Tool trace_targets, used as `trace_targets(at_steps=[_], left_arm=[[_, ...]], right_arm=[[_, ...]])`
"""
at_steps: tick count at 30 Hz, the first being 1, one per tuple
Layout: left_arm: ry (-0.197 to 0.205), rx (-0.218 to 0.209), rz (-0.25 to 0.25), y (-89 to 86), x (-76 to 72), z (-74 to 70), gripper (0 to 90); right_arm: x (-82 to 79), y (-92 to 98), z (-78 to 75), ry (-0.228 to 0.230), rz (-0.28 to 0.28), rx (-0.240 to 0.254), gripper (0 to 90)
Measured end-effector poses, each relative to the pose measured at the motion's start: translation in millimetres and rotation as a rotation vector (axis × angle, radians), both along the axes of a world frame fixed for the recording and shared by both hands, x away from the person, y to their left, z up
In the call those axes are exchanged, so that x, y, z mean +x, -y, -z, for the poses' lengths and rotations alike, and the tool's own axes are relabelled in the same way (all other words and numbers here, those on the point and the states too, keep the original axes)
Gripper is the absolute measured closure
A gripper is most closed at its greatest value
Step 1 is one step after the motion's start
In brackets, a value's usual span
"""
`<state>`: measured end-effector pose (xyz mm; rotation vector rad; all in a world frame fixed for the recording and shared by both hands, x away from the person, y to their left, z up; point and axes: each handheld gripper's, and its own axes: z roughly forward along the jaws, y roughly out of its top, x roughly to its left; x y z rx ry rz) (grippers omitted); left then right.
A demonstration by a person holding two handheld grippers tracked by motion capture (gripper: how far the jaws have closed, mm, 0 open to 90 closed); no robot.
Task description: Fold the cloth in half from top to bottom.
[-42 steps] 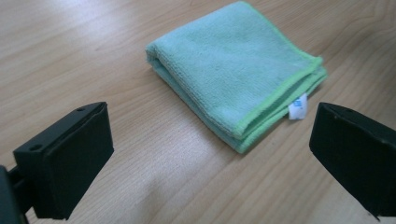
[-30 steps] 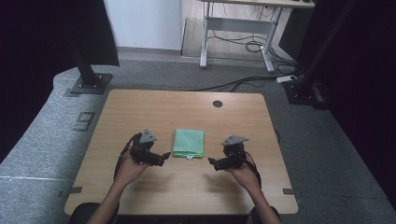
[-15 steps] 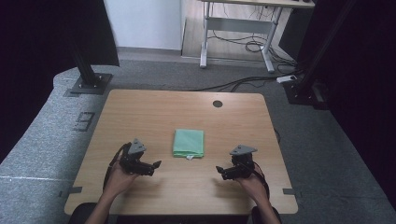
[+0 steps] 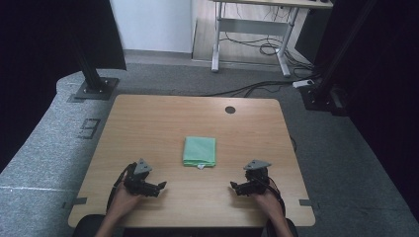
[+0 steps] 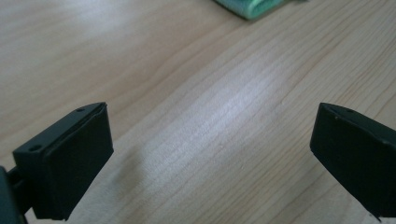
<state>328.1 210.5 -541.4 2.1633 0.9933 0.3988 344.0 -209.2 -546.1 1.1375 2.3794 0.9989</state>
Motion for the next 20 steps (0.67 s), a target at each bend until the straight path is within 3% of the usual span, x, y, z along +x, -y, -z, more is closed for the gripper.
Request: trace_targets(at_steps=[8,11,20], left_arm=[[-0.027,0.021,-0.013,0.8,2.3,5.9,0.0],[-0.053,0.059,-0.017,3.3,4.3,7.5,0.0],[-0.053,0.06,-0.02,3.3,4.5,7.6,0.0]], right_arm=[[-1.5,-0.5,9.6,-0.004,0.003,-0.005,0.0],[-1.9,-0.2,10.7,0.008,0.007,0.001,0.0],[-1.7,-0.2,10.8,0.007,0.013,0.002,0.0]])
